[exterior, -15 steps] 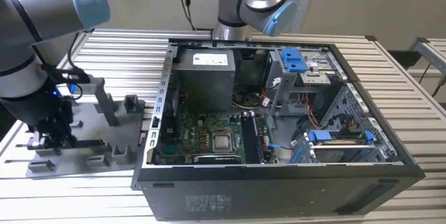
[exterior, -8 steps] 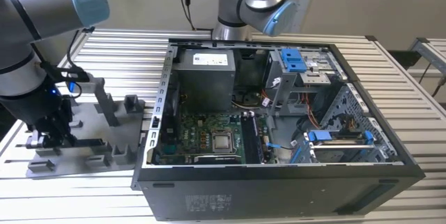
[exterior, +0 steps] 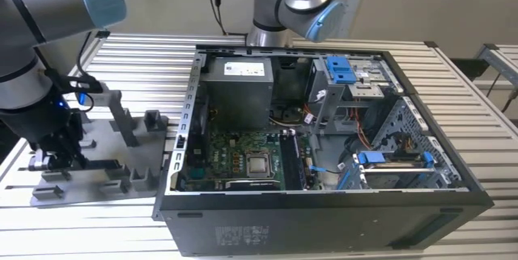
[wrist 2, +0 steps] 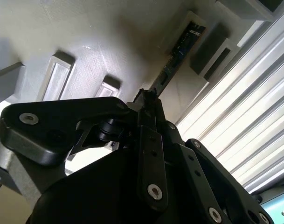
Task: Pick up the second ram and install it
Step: 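Pick up the second ram and move it above second insertion slot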
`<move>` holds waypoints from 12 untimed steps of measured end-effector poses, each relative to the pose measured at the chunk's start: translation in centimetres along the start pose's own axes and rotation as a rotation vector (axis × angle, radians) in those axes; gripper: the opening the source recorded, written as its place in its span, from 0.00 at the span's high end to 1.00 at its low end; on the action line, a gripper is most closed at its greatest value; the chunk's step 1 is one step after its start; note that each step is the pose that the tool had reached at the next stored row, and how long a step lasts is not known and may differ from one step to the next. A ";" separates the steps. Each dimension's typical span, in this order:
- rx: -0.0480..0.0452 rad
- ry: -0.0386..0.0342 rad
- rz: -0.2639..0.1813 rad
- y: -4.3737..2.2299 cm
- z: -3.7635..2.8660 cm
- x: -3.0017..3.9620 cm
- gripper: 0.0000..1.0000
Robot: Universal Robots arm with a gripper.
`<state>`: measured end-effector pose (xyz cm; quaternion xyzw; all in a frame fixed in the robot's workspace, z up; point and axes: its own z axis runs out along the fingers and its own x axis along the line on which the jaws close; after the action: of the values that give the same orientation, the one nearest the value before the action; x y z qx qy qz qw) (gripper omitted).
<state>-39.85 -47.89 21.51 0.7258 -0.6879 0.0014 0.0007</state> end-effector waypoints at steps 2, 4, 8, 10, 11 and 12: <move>0.0001 0.0000 0.000 0.01 -0.15 -0.01 0.86; 0.0000 0.0000 0.000 0.01 -0.32 -0.01 0.86; 0.0001 -0.0001 0.000 0.00 -0.61 0.00 0.86; 0.0001 -0.0001 0.000 0.00 -0.76 0.00 0.86; 0.0000 0.0001 0.000 0.00 -0.83 0.00 0.86; 0.0000 0.0000 0.000 0.00 -0.90 0.00 0.86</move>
<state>-39.85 -47.89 22.41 0.7258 -0.6880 0.0014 0.0007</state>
